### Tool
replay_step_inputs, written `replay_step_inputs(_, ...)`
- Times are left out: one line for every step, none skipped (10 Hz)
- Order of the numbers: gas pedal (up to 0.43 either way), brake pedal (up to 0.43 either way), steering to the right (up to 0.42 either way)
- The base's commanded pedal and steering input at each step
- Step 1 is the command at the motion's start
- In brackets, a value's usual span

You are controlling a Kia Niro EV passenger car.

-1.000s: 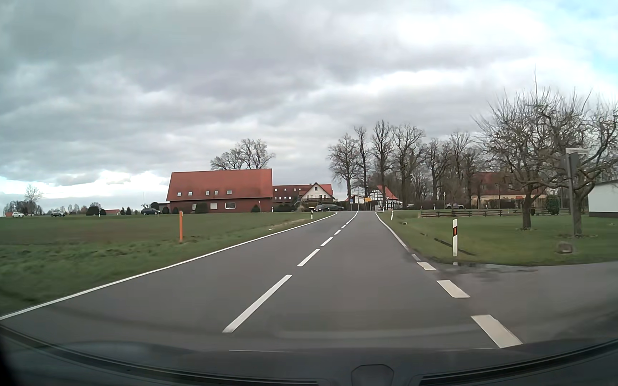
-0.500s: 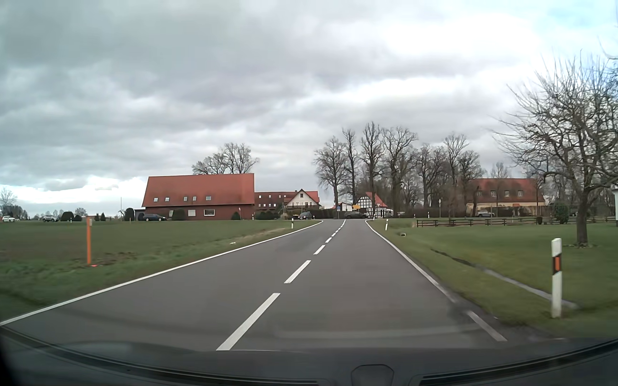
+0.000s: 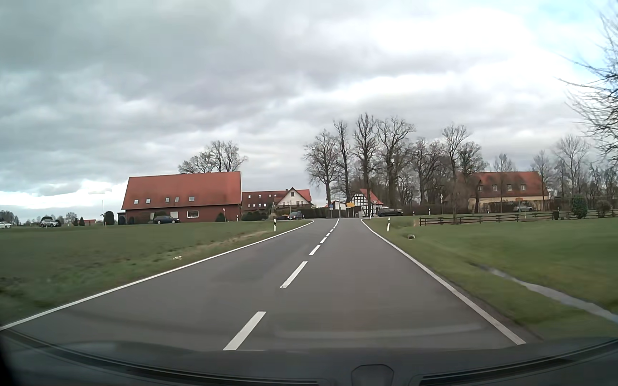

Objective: Follow the waypoints while adhering to traffic rules and regulations

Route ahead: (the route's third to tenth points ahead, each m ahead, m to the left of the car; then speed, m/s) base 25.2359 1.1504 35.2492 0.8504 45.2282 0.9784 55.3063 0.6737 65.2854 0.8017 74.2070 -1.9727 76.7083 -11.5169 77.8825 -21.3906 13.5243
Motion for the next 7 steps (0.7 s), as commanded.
replay_step_inputs(0.059, 0.0, 0.01)
replay_step_inputs(0.059, 0.0, 0.011)
replay_step_inputs(0.059, 0.0, 0.015)
replay_step_inputs(0.059, 0.0, 0.015)
replay_step_inputs(0.0, 0.0, 0.015)
replay_step_inputs(0.0, 0.0, 0.013)
replay_step_inputs(0.0, 0.0, 0.011)
